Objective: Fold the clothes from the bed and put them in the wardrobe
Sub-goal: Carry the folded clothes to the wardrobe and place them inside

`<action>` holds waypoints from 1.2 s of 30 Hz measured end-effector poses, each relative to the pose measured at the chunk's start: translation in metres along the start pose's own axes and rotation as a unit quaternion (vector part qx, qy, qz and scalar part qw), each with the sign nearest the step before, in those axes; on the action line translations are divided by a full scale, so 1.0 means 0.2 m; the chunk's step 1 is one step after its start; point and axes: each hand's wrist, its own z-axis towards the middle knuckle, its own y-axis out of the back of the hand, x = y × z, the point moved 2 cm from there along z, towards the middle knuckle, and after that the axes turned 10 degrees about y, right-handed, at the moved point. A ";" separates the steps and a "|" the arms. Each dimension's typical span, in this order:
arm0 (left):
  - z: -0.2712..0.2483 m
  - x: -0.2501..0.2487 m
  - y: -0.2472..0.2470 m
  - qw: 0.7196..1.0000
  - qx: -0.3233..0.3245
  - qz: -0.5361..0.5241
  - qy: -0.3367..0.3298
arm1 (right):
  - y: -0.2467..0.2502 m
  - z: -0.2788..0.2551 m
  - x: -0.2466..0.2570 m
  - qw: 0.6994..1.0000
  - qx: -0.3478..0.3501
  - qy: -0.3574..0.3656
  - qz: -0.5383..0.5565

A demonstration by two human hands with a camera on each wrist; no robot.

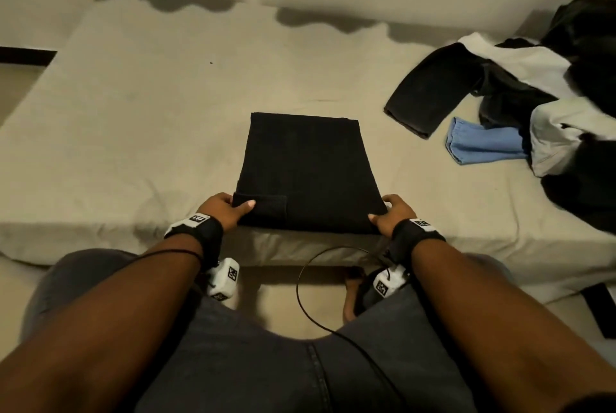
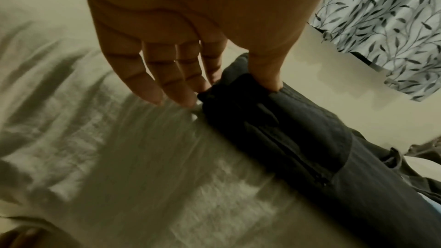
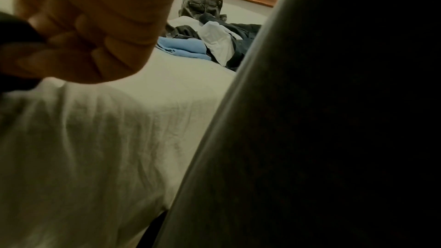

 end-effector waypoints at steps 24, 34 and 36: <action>0.50 -0.48 0.15 0.999 -0.010 0.030 0.017 | 0.09 0.66 0.27 0.998 0.033 -0.008 -0.044; 0.68 -0.59 0.17 0.992 -0.001 -0.124 0.004 | 0.07 0.89 0.39 0.981 -0.091 0.081 0.151; 0.72 -0.60 0.14 0.985 -0.014 -0.169 0.019 | 0.05 0.95 0.41 0.980 -0.103 0.089 0.144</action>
